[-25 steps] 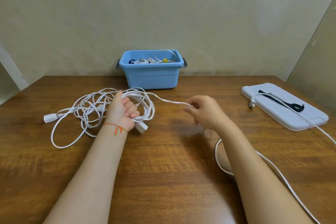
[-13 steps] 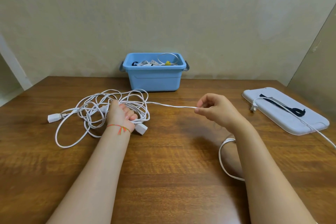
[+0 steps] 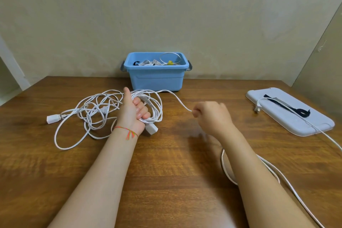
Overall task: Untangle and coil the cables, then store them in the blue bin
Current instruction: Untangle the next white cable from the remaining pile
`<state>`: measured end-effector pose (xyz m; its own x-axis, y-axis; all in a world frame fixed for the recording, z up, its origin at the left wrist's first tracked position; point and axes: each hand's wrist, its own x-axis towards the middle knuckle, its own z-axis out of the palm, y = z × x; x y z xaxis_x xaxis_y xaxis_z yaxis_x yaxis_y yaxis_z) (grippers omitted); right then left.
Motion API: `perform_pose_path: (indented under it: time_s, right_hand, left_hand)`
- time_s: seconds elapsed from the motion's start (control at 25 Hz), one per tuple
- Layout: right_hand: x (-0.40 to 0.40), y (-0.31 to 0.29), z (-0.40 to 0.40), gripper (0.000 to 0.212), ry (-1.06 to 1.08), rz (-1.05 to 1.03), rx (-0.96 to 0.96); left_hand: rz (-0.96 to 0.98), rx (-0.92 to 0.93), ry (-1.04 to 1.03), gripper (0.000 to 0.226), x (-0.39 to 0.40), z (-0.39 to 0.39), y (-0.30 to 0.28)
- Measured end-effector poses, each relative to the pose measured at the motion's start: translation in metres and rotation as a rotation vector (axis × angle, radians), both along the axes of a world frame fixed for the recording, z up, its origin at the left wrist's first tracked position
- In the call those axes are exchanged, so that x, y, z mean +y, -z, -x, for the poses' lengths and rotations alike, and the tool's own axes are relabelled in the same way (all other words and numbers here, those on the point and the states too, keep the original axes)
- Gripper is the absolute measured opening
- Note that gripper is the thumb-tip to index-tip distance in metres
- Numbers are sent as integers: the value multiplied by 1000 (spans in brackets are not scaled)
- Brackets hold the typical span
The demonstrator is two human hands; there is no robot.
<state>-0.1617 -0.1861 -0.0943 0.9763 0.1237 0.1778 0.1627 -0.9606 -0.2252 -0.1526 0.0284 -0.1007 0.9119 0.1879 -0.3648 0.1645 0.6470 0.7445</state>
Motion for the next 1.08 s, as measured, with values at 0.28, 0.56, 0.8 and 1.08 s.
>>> perform_pose_path:
  time_s: [0.28, 0.56, 0.8, 1.08]
  right_hand:
    - [34, 1, 21, 29, -200, -306, 209]
    - [16, -1, 13, 13, -84, -522, -56]
    - [16, -1, 11, 13, 56, -105, -157]
    - [43, -6, 32, 13, -234, 251, -9]
  left_hand:
    - [-186, -114, -75, 55, -13, 1, -2]
    - [-82, -44, -55, 56, -8, -2, 1]
    - [-35, -132, 112, 75, -10, 1, -3]
    - [-372, -325, 71, 46, -27, 13, -3]
